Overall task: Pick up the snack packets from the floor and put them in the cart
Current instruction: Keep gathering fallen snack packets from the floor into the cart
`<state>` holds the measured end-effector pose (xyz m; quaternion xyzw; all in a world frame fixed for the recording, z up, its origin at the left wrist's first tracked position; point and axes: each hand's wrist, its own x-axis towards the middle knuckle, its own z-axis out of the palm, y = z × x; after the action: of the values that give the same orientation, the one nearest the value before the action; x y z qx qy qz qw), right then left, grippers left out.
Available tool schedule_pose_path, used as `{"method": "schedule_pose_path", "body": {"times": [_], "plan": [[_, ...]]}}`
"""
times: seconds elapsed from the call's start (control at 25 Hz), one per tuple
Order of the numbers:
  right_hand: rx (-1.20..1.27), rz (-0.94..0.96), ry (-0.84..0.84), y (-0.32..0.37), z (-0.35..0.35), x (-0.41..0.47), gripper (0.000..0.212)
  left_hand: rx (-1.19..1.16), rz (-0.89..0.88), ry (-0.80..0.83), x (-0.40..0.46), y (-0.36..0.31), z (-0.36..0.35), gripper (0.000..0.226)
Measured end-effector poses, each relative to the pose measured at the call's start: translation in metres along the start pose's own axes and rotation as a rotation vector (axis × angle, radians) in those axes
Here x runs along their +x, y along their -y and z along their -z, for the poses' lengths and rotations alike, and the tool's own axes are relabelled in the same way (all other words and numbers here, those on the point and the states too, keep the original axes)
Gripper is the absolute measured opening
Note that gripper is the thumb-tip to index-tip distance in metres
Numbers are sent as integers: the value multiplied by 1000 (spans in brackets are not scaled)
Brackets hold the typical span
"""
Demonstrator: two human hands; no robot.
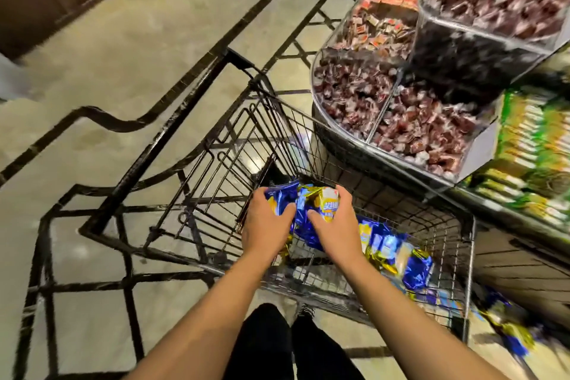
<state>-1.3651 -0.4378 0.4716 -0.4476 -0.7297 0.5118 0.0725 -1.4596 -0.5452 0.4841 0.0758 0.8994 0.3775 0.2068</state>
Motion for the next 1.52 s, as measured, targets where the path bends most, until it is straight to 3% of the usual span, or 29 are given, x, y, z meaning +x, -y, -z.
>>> {"method": "schedule_pose_path", "body": {"times": [0.44, 0.64, 0.8, 1.32, 1.52], "plan": [[-40, -266, -67, -80, -59, 125, 81, 115, 62, 172, 143, 49, -104, 62], [-60, -383, -155, -127, -87, 181, 76, 168, 22, 168, 193, 77, -165, 66], [-129, -429, -169, -155, -106, 199, 83, 233, 38, 164, 214, 98, -199, 70], [-201, -515, -126, -179, -131, 203, 95, 403, 24, 166, 214, 110, -217, 85], [-181, -502, -141, -175, -121, 192, 85, 390, -39, 193, 199, 100, -201, 80]]}}
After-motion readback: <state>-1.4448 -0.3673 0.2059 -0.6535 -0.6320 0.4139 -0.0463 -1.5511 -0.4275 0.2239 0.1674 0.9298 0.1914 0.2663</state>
